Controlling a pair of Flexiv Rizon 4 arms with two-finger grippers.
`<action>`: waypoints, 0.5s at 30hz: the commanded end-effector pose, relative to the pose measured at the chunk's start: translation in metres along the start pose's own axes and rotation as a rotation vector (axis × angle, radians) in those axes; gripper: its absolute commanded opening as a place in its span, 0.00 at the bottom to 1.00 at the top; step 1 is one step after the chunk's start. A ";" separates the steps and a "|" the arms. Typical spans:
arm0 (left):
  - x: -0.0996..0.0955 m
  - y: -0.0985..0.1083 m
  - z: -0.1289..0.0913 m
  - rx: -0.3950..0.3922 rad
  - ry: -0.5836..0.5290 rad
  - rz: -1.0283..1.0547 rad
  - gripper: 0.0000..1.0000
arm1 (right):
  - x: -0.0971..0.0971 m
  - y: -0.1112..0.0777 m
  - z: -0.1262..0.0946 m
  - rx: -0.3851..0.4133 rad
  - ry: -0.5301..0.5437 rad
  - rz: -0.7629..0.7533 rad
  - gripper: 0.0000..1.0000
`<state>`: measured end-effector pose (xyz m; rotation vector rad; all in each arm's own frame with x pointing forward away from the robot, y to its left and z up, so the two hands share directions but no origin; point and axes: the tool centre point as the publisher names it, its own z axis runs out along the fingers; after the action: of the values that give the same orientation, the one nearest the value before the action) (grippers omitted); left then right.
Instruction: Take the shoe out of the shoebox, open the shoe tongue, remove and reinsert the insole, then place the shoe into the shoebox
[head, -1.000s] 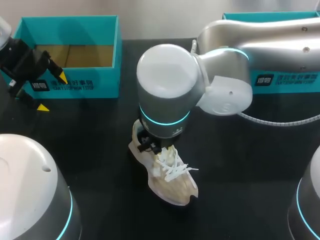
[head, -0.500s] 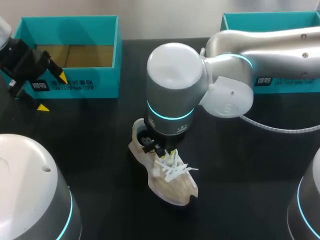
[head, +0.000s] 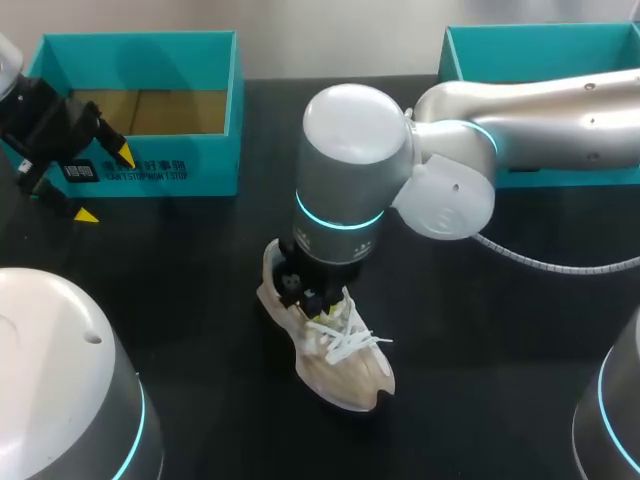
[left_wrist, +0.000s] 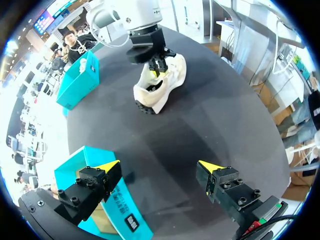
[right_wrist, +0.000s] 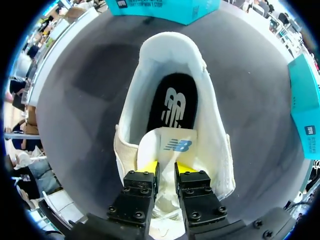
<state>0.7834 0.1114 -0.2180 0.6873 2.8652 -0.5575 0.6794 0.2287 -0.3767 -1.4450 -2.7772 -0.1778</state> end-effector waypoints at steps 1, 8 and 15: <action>0.001 -0.001 0.000 -0.004 0.001 0.000 1.00 | 0.000 0.007 0.005 0.035 -0.017 0.007 0.19; 0.001 -0.001 0.000 -0.004 0.001 0.000 1.00 | 0.006 -0.003 -0.027 -0.041 -0.040 0.008 0.21; 0.001 -0.001 0.000 -0.004 0.001 0.000 1.00 | 0.006 0.000 -0.024 -0.032 -0.045 -0.021 0.24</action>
<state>0.7834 0.1113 -0.2180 0.6874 2.8652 -0.5576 0.6728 0.2331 -0.3484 -1.4555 -2.8459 -0.1867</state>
